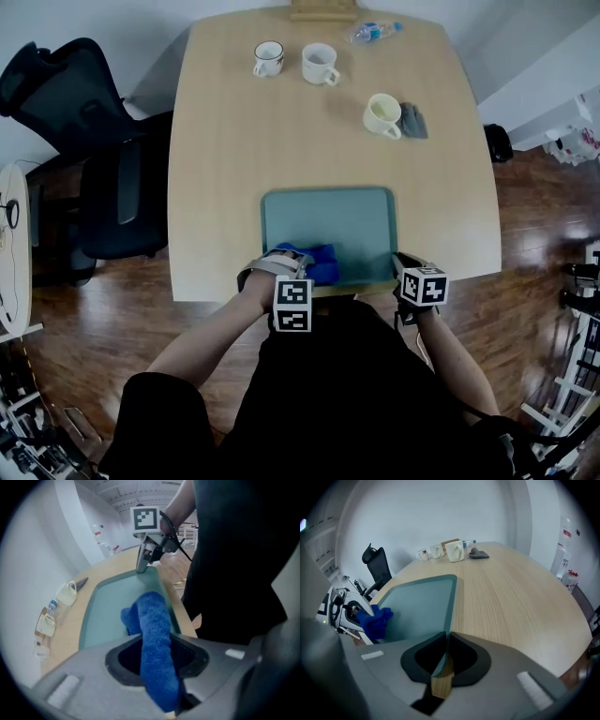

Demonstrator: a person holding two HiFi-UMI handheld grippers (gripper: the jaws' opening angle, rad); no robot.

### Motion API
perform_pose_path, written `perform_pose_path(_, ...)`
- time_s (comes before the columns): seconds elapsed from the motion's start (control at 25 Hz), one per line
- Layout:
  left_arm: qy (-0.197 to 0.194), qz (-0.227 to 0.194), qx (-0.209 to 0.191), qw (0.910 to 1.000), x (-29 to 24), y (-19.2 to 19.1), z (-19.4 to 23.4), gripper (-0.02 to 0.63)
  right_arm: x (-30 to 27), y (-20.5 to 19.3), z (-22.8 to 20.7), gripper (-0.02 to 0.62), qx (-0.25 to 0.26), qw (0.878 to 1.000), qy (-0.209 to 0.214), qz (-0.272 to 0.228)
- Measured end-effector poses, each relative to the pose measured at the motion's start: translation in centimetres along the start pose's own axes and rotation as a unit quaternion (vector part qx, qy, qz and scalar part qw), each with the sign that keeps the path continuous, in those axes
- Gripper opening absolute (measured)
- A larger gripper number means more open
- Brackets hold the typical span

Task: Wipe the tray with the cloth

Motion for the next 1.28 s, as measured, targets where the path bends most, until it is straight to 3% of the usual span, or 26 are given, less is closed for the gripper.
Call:
perform_pose_path(0.2,-0.024,-0.002,-0.01,0.9997,-0.2,0.3,-1.2,0.137,0.1,0.1,0.1,0.031,0.001,1.0,-0.005,0.004)
perform_pose_path(0.36,-0.031,-0.005,-0.001,0.9995,0.2,-0.6,1.7,0.14,0.1,0.1,0.2,0.031,-0.001,1.0,-0.008,0.0)
perform_pose_path(0.6,0.041,0.034,0.039,0.9978,2.4,-3.9,12.0,0.141,0.2,0.1,0.4,0.031,0.001,1.0,-0.006,-0.004)
perform_pose_path(0.68,0.061,0.057,0.036,0.9959,3.0,-4.6,14.2,0.141,0.2,0.1,0.4,0.031,0.002,1.0,-0.005,-0.005)
perform_pose_path(0.76,0.057,0.066,0.025,0.9959,3.2,-4.7,14.8,0.143,0.2,0.1,0.4,0.031,0.002,1.0,-0.006,-0.007)
perform_pose_path(1.0,0.059,0.057,0.024,0.9964,2.9,-4.4,12.0,0.137,0.2,0.0,0.2,0.031,0.001,1.0,-0.003,-0.011)
perform_pose_path(1.28,0.027,0.028,0.021,0.999,1.4,-2.7,3.7,0.137,0.0,0.0,-0.1,0.031,0.005,1.0,0.003,-0.007)
Point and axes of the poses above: the fingertips, and each gripper's own axes: x backward along the fingers, z to its left, y out of its top, the point moved 9 cm from there along x, backward along the fingers, and after that the axes turned 14 degrees about -y, right-handed, at the moved point
